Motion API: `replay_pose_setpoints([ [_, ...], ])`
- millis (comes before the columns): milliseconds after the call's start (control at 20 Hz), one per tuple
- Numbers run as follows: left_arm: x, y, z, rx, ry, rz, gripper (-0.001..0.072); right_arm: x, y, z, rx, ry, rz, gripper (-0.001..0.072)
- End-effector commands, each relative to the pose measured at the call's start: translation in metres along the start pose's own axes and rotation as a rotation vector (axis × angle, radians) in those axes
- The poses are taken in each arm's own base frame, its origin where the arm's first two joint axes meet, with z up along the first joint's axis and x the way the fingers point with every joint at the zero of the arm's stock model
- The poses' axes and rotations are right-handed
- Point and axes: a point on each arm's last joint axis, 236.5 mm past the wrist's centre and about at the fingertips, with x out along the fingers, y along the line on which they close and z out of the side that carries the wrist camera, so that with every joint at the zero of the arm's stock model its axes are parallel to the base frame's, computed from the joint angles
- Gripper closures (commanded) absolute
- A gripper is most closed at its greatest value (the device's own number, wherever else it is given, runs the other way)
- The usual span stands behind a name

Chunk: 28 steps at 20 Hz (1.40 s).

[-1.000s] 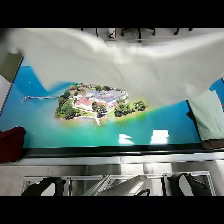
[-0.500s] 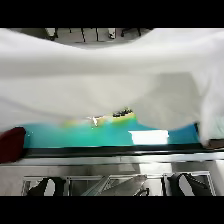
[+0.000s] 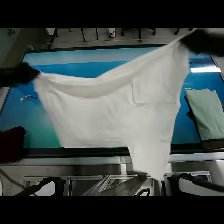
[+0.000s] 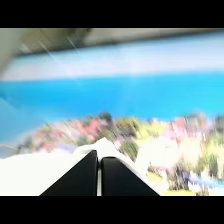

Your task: Fold the shirts.

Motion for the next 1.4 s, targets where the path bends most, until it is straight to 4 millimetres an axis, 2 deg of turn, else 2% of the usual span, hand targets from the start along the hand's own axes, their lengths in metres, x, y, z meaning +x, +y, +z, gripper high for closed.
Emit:
replay_pose_setpoints([
  [0, 0.138, 0.081, -0.089, -0.126, 0.295, 0.078, 0.0685, 0.113, -0.103, -0.102, 0.217, 0.214, -0.096, 0.0689],
  [50, 0.164, 0.1, -0.106, -0.161, 0.35, 0.088, 0.0685, 0.135, -0.117, -0.125, 0.292, 0.256, -0.082, 0.0689],
  [100, 0.182, 0.109, -0.116, -0.194, 0.387, 0.08, 0.0684, 0.151, -0.127, -0.14, 0.353, 0.272, -0.067, 0.0688],
  [200, 0.208, 0.11, -0.115, -0.264, 0.4, 0.022, 0.067, 0.171, -0.14, -0.152, 0.412, 0.263, -0.059, 0.0687],
  [250, 0.215, 0.105, -0.104, -0.276, 0.387, -0.009, 0.039, 0.172, -0.144, -0.151, 0.404, 0.255, -0.066, 0.0669],
  [300, 0.217, 0.098, -0.092, -0.274, 0.377, -0.036, 0.0003, 0.17, -0.146, -0.144, 0.401, 0.241, -0.068, 0.0542],
  [350, 0.214, 0.092, -0.079, -0.253, 0.375, -0.055, 0.0002, 0.164, -0.145, -0.134, 0.391, 0.233, -0.059, 0.0363],
  [400, 0.205, 0.086, -0.064, -0.227, 0.368, -0.074, 0.0001, 0.153, -0.14, -0.123, 0.378, 0.237, -0.038, 0.0301],
  [500, 0.174, 0.074, -0.032, -0.196, 0.36, -0.107, 0.0002, 0.117, -0.13, -0.1, 0.346, 0.257, -0.001, 0.0316],
  [550, 0.151, 0.071, -0.021, -0.193, 0.368, -0.113, 0.0002, 0.094, -0.129, -0.093, 0.331, 0.267, 0.0, 0.0395],
  [650, 0.106, 0.073, -0.015, -0.208, 0.415, -0.113, 0.0003, 0.044, -0.135, -0.09, 0.288, 0.315, -0.042, 0.0395],
  [750, 0.066, 0.08, -0.035, -0.231, 0.495, -0.088, 0.0004, 0.001, -0.143, -0.107, 0.277, 0.389, -0.108, 0.0395],
  [850, 0.039, 0.108, -0.076, -0.247, 0.573, 0.044, 0.0004, -0.03, -0.152, -0.137, 0.299, 0.436, -0.181, 0.0395],
  [950, 0.026, 0.124, -0.126, -0.264, 0.627, 0.102, 0.0004, -0.057, -0.164, -0.176, 0.346, 0.47, -0.26, 0.0392],
  [1000, 0.026, 0.124, -0.153, -0.284, 0.649, 0.09, 0.0004, -0.066, -0.172, -0.193, 0.379, 0.473, -0.29, 0.036],
  [1050, 0.028, 0.121, -0.183, -0.304, 0.682, 0.066, 0.0004, -0.073, -0.179, -0.209, 0.435, 0.464, -0.312, 0.0249],
  [1100, 0.031, 0.116, -0.212, -0.327, 0.707, 0.032, 0.0004, -0.077, -0.185, -0.222, 0.474, 0.463, -0.325, 0.0215],
  [1150, 0.035, 0.112, -0.236, -0.348, 0.723, 0.002, 0.0004, -0.079, -0.189, -0.238, 0.511, 0.478, -0.331, 0.0215],
  [1250, 0.046, 0.102, -0.271, -0.405, 0.729, -0.061, 0.0004, -0.076, -0.192, -0.261, 0.542, 0.514, -0.326, 0.0215],
  [1350, 0.056, 0.095, -0.289, -0.456, 0.718, -0.112, 0.0004, -0.071, -0.191, -0.273, 0.557, 0.535, -0.316, 0.0215],
])
